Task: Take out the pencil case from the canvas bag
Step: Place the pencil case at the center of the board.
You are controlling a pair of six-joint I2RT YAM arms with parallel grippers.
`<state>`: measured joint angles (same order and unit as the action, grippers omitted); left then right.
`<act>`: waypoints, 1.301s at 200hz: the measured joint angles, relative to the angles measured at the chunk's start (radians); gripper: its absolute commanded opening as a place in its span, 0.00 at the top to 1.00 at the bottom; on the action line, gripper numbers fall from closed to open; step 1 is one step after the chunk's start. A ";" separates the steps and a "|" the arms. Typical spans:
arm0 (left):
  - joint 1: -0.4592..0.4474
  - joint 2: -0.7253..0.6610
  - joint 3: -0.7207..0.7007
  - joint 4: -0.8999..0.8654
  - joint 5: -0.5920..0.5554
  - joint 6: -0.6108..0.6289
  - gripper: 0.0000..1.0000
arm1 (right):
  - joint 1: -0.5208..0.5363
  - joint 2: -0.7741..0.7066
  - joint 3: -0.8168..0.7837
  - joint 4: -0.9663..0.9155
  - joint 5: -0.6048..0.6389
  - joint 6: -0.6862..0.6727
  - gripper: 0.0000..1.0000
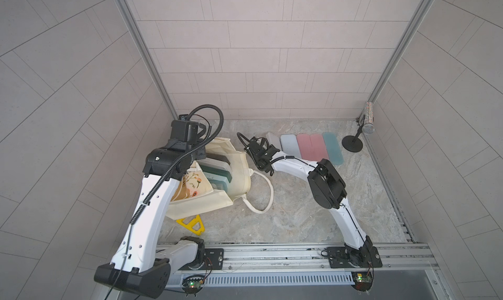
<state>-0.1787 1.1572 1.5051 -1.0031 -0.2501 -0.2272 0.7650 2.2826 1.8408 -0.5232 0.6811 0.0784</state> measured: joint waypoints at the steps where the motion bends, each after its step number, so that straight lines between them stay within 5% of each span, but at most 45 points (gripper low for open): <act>1: 0.000 0.000 0.000 0.000 0.000 0.000 1.00 | 0.000 0.000 0.000 0.000 -0.004 0.002 0.42; 91: 0.003 0.001 0.000 0.004 0.099 0.010 1.00 | -0.069 -0.016 -0.035 0.098 -0.300 0.064 0.39; 196: 0.003 0.008 0.000 0.019 0.156 0.019 1.00 | -0.092 0.149 0.249 0.047 -0.348 0.044 0.34; 260: 0.003 0.008 0.000 0.019 0.165 0.019 1.00 | -0.109 0.180 0.275 0.000 -0.341 0.080 0.38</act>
<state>-0.1761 1.1656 1.5051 -0.9840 -0.0849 -0.2081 0.6563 2.4630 2.1159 -0.5232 0.3401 0.1581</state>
